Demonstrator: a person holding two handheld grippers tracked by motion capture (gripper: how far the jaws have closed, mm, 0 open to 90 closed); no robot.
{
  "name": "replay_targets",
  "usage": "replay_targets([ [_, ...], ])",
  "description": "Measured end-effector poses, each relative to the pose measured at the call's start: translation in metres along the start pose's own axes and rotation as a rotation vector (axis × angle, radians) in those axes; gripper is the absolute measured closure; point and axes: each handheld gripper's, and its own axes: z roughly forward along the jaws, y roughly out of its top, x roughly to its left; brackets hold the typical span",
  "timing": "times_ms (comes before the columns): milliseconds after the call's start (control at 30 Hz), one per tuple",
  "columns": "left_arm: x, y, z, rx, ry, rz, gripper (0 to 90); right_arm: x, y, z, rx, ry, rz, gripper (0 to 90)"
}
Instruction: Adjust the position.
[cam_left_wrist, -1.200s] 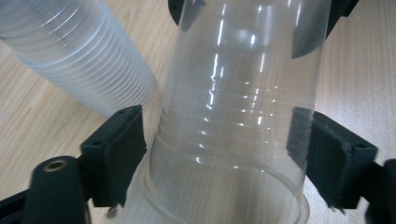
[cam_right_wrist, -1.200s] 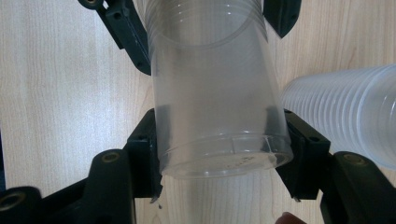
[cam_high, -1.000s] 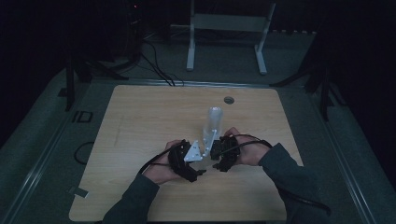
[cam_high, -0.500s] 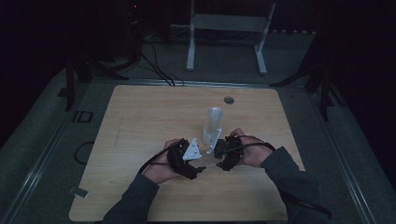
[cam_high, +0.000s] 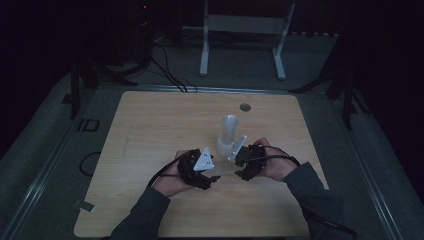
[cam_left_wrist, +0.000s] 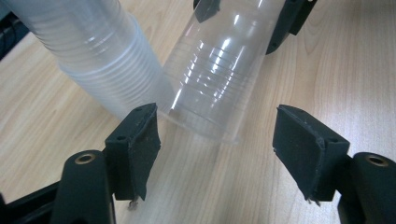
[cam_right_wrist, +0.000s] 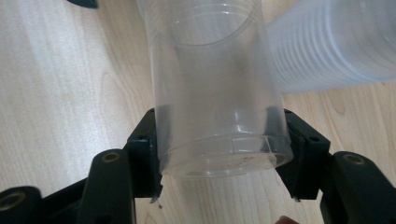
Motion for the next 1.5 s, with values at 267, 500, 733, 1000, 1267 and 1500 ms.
replay_targets([
  [267,0.0,0.0,-0.001,-0.004,0.004,0.003,33.7,-0.005,-0.008,-0.002,-0.044,-0.045,0.081,41.5],
  [500,0.001,-0.001,-0.001,-0.001,-0.005,0.005,36.8,-0.007,-0.012,-0.001,-0.098,-0.083,0.125,41.5],
  [733,0.0,-0.001,-0.001,0.002,-0.01,0.005,38.2,-0.003,-0.014,-0.002,-0.136,-0.102,0.152,41.5],
  [1000,0.0,-0.004,-0.003,0.004,-0.007,0.005,39.4,0.0,-0.016,-0.006,-0.177,-0.115,0.162,41.5],
  [1267,0.001,-0.007,-0.007,0.0,0.01,-0.006,40.0,0.004,-0.018,-0.01,-0.22,-0.125,0.169,41.5],
  [1500,0.005,-0.011,-0.009,0.0,0.03,-0.027,39.1,0.007,-0.022,-0.013,-0.24,-0.128,0.177,41.5],
])
